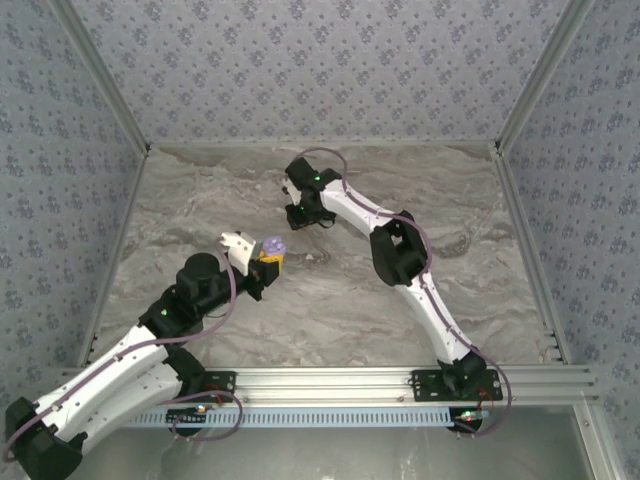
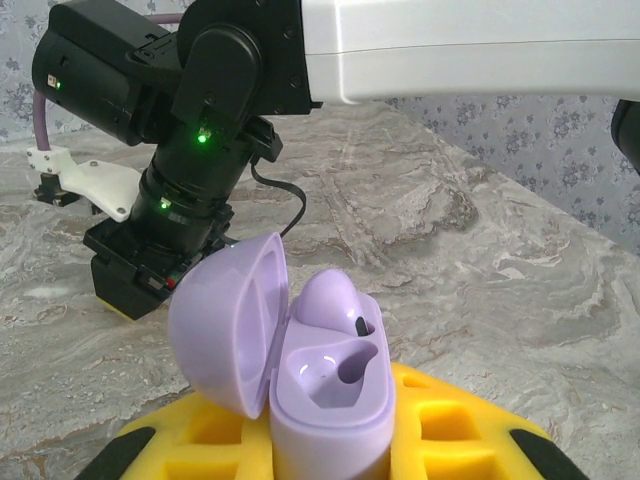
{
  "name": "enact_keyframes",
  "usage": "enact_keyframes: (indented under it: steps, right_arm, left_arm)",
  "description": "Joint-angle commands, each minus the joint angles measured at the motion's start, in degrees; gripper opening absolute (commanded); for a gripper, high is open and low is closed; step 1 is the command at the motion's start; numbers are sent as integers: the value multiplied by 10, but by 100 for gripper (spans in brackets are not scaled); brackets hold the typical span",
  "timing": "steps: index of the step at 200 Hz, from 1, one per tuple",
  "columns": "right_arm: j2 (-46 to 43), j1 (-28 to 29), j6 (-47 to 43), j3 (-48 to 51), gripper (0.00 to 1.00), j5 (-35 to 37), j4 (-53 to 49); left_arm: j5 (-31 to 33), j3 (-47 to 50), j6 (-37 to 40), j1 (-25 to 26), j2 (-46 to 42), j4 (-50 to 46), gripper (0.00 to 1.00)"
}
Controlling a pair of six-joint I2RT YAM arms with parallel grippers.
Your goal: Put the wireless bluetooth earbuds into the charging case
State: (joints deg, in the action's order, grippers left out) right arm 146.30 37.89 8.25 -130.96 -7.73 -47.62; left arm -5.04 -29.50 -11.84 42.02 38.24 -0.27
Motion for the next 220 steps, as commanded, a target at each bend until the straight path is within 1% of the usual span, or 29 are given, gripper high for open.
enact_keyframes:
  steps: [1, 26, 78, 118, 145, 182, 197, 220]
  right_arm:
    - [-37, 7, -13, 75, 22, 33, -24]
    - [-107, 7, -22, 178, 21, 41, 11]
    - [-270, 7, -46, 400, 20, 31, 62]
    - [-348, 4, -74, 524, 20, 20, 63]
    - [-363, -9, -77, 556, 22, 21, 66]
    - [-352, -18, -79, 550, 24, 16, 64]
    - [-351, -17, -79, 544, 30, 22, 59]
    - [-370, -17, -79, 543, 37, 26, 55]
  left_arm:
    - [3, -11, 0, 0, -9, -2, 15]
    - [-3, -11, -1, 0, -4, 1, 15]
    - [-18, -20, -6, -1, 22, 13, 15]
    - [-29, -25, -11, 0, 43, 27, 15]
    - [-34, -27, -13, 1, 53, 35, 15]
    - [-36, -32, -14, 3, 62, 35, 15]
    - [-35, -33, -13, 4, 63, 34, 14]
    - [-35, -34, -13, 4, 62, 33, 15]
